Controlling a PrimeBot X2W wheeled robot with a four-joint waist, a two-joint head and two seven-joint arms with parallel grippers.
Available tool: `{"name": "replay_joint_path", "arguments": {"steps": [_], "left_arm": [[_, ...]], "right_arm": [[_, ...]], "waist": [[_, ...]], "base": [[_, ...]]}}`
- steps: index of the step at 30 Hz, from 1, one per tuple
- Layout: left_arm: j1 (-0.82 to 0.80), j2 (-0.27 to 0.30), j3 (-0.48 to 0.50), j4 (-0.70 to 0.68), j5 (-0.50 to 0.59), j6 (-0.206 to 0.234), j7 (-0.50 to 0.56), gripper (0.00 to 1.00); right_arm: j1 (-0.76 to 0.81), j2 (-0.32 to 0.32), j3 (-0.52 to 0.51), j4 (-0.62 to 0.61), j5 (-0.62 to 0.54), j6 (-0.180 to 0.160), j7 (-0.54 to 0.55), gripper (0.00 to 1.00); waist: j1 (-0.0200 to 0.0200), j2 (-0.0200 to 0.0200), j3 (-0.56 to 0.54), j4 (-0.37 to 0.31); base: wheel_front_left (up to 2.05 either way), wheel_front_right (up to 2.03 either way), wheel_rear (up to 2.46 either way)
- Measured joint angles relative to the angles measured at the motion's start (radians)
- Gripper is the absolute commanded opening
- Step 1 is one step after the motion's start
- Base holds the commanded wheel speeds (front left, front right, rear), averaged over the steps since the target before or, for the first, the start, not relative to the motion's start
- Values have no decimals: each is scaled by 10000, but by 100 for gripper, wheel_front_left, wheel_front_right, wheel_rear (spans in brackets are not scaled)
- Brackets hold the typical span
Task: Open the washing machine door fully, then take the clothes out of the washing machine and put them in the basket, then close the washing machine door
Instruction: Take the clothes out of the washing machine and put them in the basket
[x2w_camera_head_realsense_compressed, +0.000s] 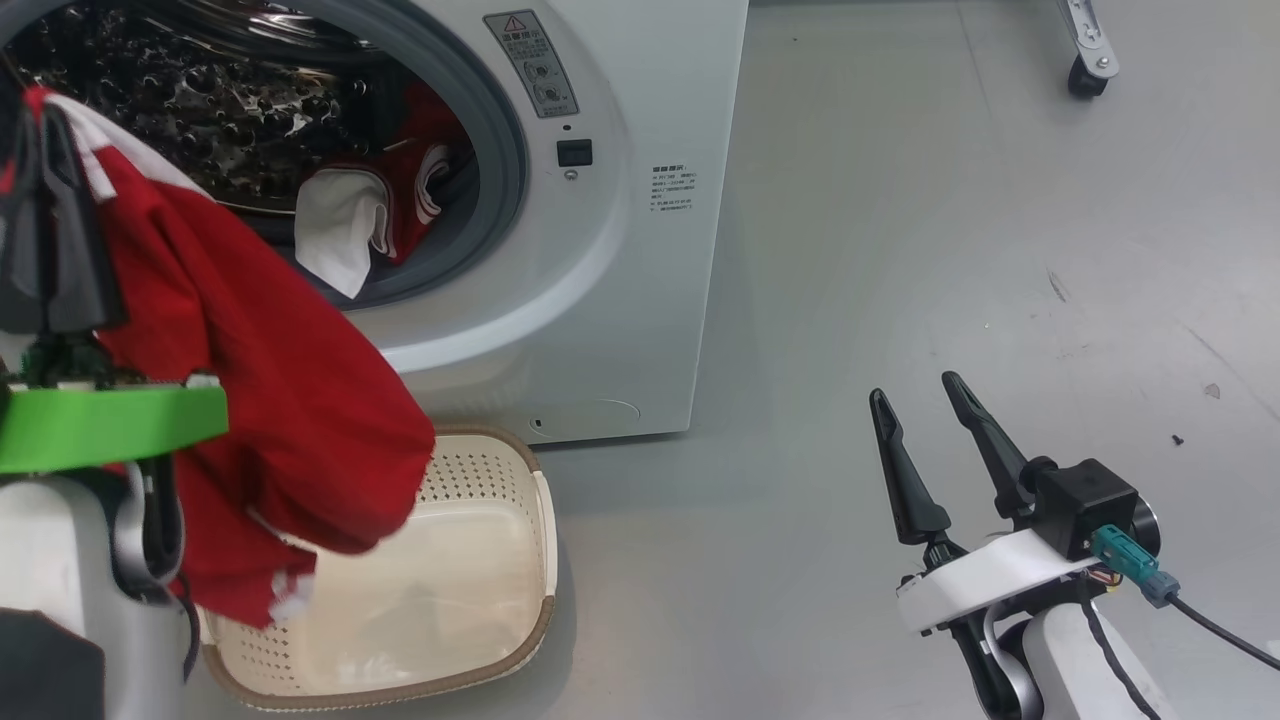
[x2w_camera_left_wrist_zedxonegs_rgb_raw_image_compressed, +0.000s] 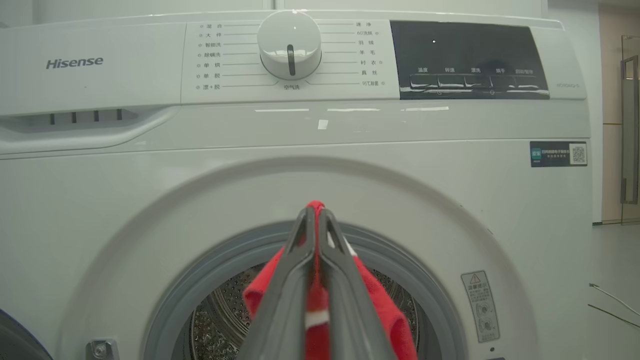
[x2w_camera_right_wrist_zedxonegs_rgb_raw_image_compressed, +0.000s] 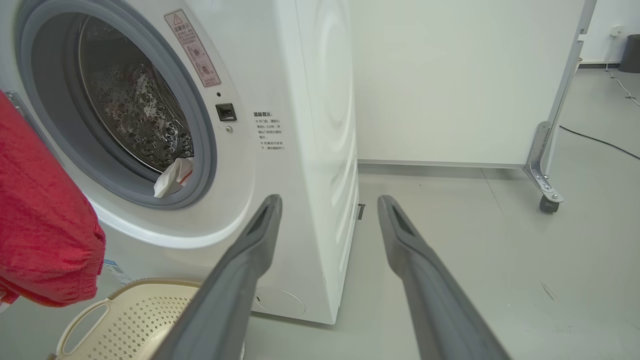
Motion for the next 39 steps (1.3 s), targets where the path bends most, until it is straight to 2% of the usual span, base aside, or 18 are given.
{"name": "replay_joint_path", "arguments": {"steps": [9,16,29,39], "left_arm": [[1496,-59,-491,794,6,-8,4,0],[2037,-79,-849,1461,-6,-10,12,0],[2047,-35,-1193,2706,-10,-12,196,0],[1605,372,-1277,3689,98,-40,539,0]], "right_arm": [[32,17,88,-4,-58,59,0,100],[31,21,84,-63,-63,59,0,100],[-161,38,213,-142,-217,105,0,100],[-495,67,374,-215,-324,138,0,100]], "waist": [[0,0,75,-54],[0,0,399,-142],[0,0,1202,-415],[0,0,2027,-847]], "base": [[0,0,0],[0,0,0],[0,0,0],[0,0,0]]}}
